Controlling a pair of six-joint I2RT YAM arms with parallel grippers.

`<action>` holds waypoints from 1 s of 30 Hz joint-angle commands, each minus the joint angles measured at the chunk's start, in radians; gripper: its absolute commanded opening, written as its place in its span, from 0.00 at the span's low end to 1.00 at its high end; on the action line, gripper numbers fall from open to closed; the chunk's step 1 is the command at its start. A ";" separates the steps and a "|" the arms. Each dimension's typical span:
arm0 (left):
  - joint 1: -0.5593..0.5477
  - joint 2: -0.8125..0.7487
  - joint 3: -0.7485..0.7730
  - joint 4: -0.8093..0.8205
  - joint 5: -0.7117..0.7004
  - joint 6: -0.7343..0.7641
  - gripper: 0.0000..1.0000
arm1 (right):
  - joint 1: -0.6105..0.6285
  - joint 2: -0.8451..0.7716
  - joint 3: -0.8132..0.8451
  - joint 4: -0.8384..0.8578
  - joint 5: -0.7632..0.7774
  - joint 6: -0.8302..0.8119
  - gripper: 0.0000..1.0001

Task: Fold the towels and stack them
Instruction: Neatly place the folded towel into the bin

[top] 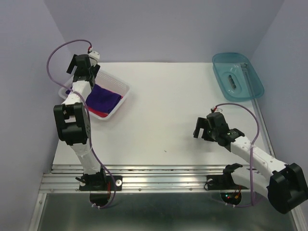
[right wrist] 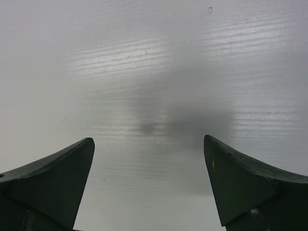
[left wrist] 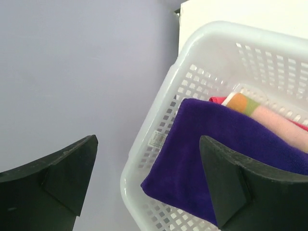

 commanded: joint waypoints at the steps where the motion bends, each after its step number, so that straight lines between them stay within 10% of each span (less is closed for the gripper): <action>1: -0.006 -0.106 0.100 -0.044 0.001 -0.119 0.99 | 0.005 -0.051 0.055 0.015 0.014 0.011 1.00; 14: -0.126 -0.494 0.101 -0.146 0.309 -0.841 0.99 | 0.005 -0.154 0.110 -0.011 0.187 0.126 1.00; 23: -0.610 -0.772 -0.520 -0.131 -0.164 -1.268 0.99 | 0.007 -0.240 0.102 -0.071 0.296 0.206 1.00; 30: -0.801 -0.674 -0.539 -0.258 -0.318 -1.347 0.99 | 0.007 -0.266 0.053 -0.023 0.282 0.175 1.00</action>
